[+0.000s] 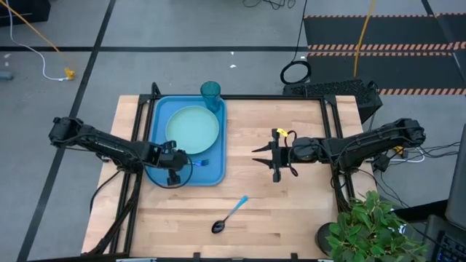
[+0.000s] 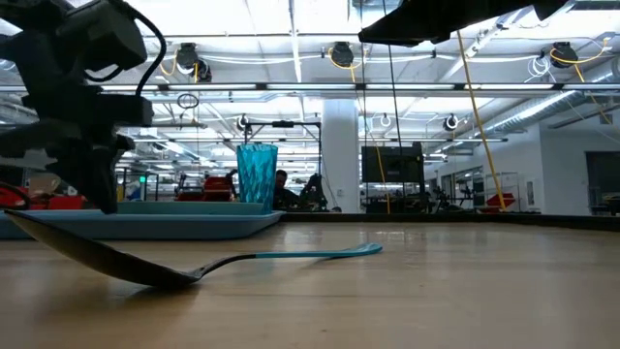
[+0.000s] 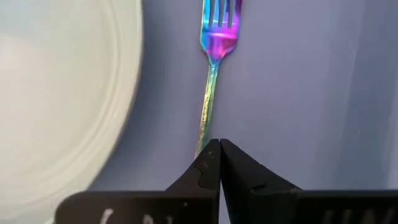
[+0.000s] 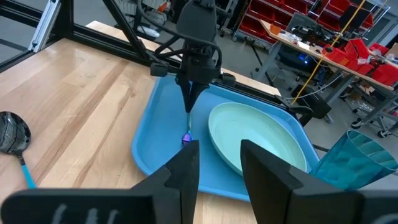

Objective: Pick and place plate/cup/fork/spoon on tray
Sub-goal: Put the blue fork on the blue tray to the bottom of the green plate

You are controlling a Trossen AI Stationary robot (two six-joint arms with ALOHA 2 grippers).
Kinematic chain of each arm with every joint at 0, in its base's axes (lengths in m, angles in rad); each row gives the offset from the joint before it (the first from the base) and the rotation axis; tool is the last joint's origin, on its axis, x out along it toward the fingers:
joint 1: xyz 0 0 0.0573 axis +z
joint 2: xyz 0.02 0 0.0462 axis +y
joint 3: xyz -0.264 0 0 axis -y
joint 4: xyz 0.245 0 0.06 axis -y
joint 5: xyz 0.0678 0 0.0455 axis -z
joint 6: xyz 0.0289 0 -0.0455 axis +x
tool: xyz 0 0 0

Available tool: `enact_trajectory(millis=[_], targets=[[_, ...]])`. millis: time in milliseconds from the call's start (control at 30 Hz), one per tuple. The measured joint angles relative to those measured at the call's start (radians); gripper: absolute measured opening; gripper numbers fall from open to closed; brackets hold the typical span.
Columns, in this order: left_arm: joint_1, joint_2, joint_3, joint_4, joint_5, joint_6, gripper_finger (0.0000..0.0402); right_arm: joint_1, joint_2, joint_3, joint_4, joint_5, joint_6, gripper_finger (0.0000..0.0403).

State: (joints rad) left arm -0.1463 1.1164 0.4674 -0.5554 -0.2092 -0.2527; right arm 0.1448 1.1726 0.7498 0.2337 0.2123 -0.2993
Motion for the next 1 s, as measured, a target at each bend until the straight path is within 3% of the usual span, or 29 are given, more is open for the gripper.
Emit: enact_trajectory(millis=[167, 500, 1000], targets=[[0.0, 0.003, 0.001, -0.054, 0.003, -0.106, 0.001, 0.0, 0.0, 0.0, 0.0, 0.0, 0.001, 0.0112], [0.0, 0.011, 0.001, -0.086, 0.029, -0.169, 0.0004, 0.001, 0.0, 0.0, -0.001, 0.0, 0.002, 0.0112], [0.043, 0.011, -0.058, 0.08, -0.03, -0.103, 0.001, -0.001, 0.0, 0.0, 0.001, 0.0, -0.008, 0.0112]])
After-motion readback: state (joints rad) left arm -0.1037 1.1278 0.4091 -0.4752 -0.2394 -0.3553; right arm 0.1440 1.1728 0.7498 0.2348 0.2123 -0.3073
